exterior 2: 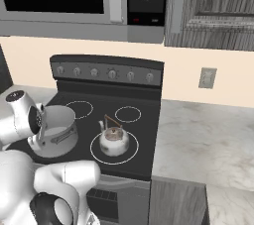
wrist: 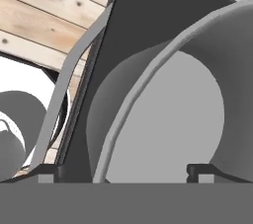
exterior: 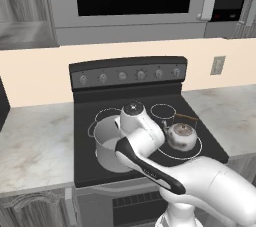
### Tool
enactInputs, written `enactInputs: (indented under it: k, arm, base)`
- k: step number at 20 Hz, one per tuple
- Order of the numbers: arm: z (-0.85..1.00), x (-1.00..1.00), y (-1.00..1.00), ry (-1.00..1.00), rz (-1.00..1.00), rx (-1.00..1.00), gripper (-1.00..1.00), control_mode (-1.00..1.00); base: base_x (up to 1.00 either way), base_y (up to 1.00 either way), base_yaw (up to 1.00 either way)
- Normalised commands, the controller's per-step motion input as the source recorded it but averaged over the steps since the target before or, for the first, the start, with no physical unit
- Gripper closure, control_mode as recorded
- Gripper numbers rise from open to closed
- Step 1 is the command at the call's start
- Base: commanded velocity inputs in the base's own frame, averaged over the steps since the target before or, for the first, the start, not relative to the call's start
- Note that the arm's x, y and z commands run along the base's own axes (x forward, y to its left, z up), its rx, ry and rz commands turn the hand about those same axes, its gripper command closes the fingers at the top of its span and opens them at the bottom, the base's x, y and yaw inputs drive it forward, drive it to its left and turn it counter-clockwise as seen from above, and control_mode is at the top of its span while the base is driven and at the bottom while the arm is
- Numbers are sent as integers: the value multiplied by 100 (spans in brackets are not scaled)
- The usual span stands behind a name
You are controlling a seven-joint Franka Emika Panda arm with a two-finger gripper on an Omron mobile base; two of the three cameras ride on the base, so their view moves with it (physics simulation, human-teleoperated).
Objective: Pick the kettle from the cabinet and place it on a stove burner. Then pick the pot from the counter and place it on another stove burner. Finally, turn both burners on.
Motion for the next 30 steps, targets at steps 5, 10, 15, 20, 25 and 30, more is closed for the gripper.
enactInputs:
  k: [5,10,15,20,25,30]
  arm:
    - [38,-18,0,-9,0,0,-100,-100]
    - [44,-5,0,-3,0,-1,-100,-100]
    - [41,-5,0,-2,0,0,-100,-100]
    - [37,-2,0,0,0,-1,-100,-100]
    - [38,0,0,0,0,-5,-100,-100]
    - [32,0,2,0,0,-10,-100,-100]
  base:
    - [0,0,0]
    - [0,0,0]
    - [0,0,0]
    - [0,0,0]
    - [0,0,0]
    - [0,0,0]
